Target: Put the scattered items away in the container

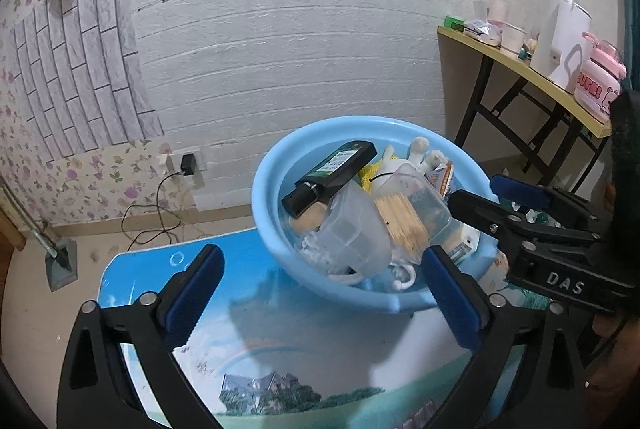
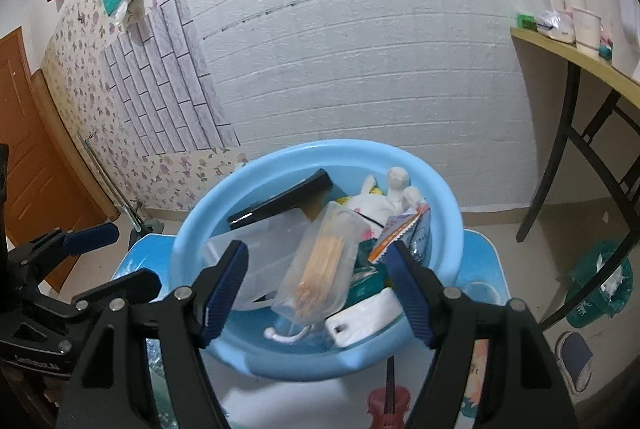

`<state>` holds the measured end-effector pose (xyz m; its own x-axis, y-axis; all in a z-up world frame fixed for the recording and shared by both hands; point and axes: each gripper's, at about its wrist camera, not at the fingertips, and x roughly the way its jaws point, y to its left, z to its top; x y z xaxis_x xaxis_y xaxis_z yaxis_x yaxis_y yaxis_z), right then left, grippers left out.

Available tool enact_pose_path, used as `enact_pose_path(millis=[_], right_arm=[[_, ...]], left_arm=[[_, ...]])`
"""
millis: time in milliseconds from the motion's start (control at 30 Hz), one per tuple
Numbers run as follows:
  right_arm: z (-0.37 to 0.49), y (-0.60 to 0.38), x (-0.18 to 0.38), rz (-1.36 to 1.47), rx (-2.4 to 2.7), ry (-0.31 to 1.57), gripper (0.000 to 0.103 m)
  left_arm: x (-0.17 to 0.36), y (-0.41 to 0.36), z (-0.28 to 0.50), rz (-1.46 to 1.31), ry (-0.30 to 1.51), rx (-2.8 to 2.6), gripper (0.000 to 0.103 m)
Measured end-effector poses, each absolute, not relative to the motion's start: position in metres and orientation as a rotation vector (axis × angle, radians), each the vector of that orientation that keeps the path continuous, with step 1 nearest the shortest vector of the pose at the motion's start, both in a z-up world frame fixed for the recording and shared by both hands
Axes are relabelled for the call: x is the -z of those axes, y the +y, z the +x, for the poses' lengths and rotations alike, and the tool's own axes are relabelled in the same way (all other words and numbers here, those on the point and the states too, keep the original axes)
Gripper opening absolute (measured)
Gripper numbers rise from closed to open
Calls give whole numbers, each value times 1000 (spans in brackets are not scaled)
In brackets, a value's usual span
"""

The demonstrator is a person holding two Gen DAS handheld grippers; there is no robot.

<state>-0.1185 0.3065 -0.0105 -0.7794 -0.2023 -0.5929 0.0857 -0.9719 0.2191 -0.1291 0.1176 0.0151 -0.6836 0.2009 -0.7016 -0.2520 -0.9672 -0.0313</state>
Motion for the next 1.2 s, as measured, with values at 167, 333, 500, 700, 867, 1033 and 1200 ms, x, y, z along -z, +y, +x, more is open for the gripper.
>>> enact_pose_path(millis=[167,333,500,700,867,1033,1200], right_arm=[[-101,296,1,960,2803,-251,71],[-84,285,-7,963,2812,-190,72],[-65,283,-17,950,2852,-176,79],[-43,290,-27,942,2883,-212,88],[-27,287,-38,868,2968,-144,88],[-25,282,-39,886,3025,-58,103],[-28,275,-32,927,3023,-29,103]], left_arm=[[-25,114,-115,-1104,98,-2699,100],[-37,114,-95,-1042,127,-2716,101],[-48,113,-76,-988,121,-2734,103],[-60,115,-57,-929,125,-2761,103],[-67,115,-43,-890,132,-2749,103],[-65,113,-39,-918,163,-2780,103],[-59,106,-41,-953,112,-2787,103]])
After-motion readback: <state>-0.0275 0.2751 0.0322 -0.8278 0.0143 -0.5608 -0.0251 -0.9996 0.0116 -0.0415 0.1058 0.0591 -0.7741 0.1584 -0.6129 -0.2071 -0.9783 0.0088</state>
